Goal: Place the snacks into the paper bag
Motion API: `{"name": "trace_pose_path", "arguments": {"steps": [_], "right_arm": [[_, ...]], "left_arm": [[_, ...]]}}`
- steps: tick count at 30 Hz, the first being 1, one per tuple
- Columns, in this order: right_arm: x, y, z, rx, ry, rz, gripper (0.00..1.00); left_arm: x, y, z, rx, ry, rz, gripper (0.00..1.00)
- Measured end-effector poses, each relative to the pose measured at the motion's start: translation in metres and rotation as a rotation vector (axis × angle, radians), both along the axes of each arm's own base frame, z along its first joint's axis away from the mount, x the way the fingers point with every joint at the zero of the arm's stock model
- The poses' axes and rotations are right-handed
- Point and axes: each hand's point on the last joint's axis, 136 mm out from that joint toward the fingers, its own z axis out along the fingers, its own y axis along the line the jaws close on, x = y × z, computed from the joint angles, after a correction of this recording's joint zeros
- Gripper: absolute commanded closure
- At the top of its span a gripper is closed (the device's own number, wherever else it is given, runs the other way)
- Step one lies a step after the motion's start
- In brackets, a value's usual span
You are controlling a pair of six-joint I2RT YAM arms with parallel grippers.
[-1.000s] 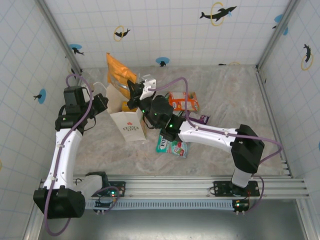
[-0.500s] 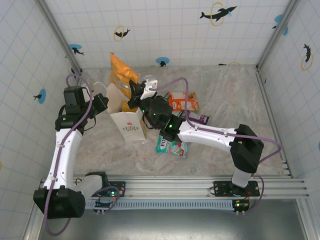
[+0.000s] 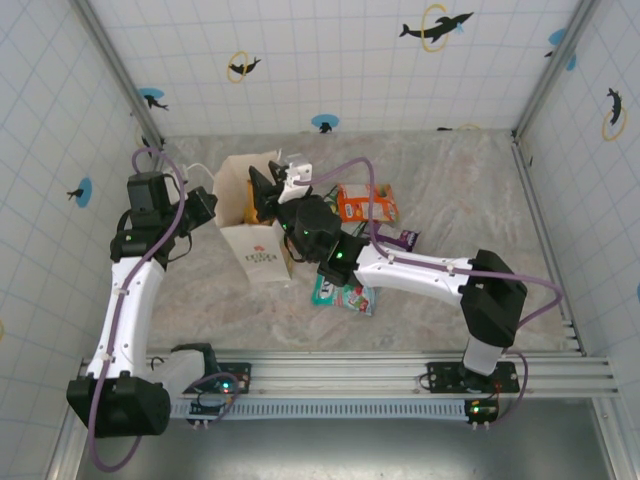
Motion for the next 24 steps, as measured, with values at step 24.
{"name": "trace_pose_path", "arguments": {"steps": [24], "right_arm": [[0.008, -0.171, -0.070, -0.152, 0.234, -0.173, 0.51]], "left_arm": [[0.000, 0.000, 0.000, 0.001, -0.001, 0.000, 1.00]]}}
